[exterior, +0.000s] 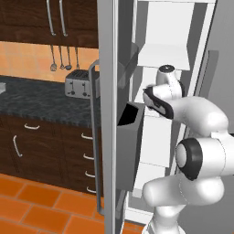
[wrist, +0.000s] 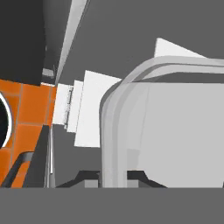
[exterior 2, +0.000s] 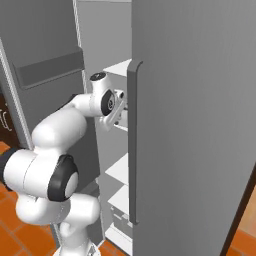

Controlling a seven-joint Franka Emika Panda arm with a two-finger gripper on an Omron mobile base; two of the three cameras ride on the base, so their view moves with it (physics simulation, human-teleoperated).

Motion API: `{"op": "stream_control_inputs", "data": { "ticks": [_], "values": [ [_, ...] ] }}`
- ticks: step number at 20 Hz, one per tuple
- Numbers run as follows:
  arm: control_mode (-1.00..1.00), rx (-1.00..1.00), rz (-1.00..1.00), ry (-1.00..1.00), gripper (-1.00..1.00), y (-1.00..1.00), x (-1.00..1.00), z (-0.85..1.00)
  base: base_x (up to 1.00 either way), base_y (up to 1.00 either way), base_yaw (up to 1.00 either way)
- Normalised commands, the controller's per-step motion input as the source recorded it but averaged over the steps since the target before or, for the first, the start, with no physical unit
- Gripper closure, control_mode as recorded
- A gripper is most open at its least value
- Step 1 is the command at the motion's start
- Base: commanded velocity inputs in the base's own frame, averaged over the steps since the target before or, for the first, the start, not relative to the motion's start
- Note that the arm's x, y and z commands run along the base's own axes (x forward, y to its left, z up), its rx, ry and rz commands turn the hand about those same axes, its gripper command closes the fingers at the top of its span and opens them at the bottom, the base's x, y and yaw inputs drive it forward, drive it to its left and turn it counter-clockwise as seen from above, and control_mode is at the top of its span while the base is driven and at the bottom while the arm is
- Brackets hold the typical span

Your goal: Take the meat container that has the fish and place it on the second highest rack of the freezer. Then take the vegetable container that has the sweet potato and cucumber and place it on the highest rack of the freezer.

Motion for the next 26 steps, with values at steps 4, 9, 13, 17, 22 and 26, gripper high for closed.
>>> {"op": "stream_control_inputs", "data": {
  "ticks": [4,9,13,17,22,26],
  "values": [
    [-1.00,0.00,-0.06,-0.04,1.00,-0.02,0.61,-0.08,0.00,0.00,0.00],
    [-1.00,0.00,0.00,-0.05,1.00,-0.19,0.42,-0.29,0.00,0.00,0.00],
    [-1.00,0.00,0.00,-0.05,1.00,-0.22,0.34,-0.33,0.00,0.00,0.00],
    [-1.00,0.00,0.00,-0.01,1.00,-0.37,0.21,-0.19,0.00,0.00,0.00],
    [-1.00,0.00,0.00,-0.02,1.00,-0.31,0.26,-0.21,0.00,0.00,0.00],
    [-1.00,0.00,0.00,-0.04,1.00,-0.04,0.38,-0.21,0.00,0.00,0.00]
  ]
}}
